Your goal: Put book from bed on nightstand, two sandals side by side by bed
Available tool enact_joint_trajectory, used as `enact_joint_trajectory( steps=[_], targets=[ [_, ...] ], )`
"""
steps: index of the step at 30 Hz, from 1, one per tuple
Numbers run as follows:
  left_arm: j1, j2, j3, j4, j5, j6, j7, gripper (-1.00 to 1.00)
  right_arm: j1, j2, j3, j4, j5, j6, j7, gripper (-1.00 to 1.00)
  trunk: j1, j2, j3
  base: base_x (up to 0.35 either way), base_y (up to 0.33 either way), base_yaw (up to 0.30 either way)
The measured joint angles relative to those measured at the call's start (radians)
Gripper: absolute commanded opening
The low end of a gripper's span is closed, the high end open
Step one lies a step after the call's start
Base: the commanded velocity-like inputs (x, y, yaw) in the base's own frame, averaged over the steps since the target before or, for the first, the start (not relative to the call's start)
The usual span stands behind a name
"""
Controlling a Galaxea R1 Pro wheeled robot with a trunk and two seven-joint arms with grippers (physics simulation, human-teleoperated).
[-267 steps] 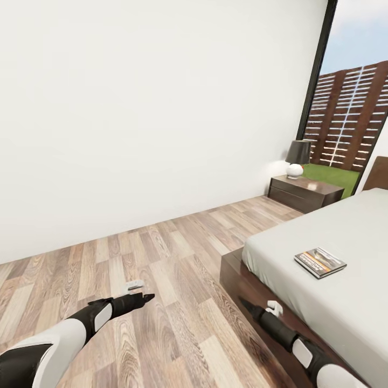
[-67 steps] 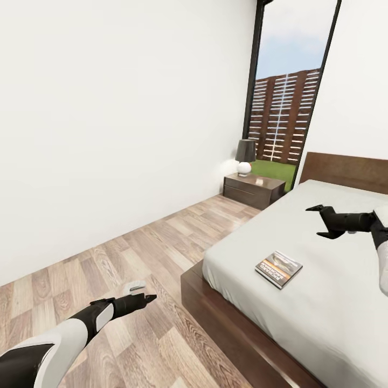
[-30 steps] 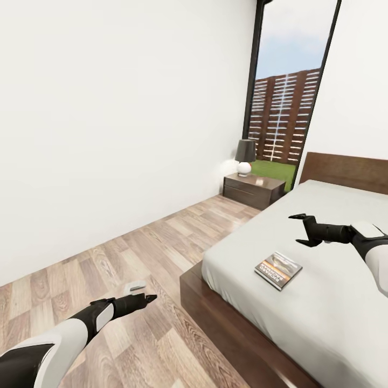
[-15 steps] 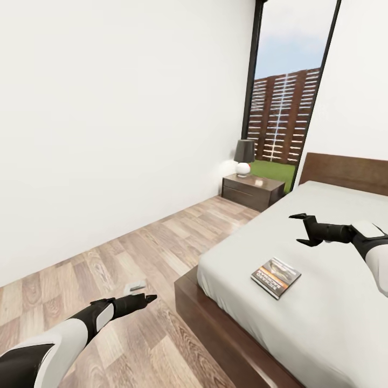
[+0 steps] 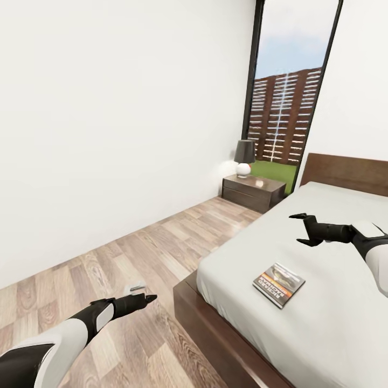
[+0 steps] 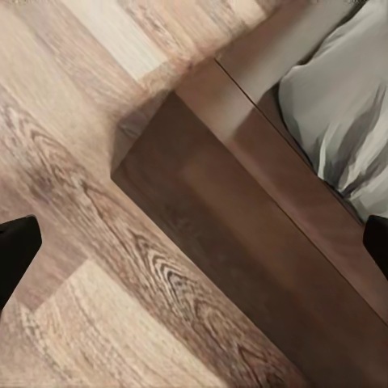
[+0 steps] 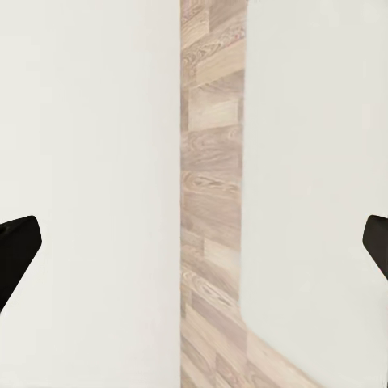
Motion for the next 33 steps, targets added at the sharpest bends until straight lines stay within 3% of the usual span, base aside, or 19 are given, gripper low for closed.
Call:
enact_joint_trajectory(
  steps=[33],
  targets=[
    [0.0,0.0,0.0,0.0,0.0,-0.002,0.0,1.0,0.0,0.0,0.0,0.0,0.0,-0.002,-0.002,1.0,0.0,0.0,0.0,0.084,0.0,0.0]
  ],
)
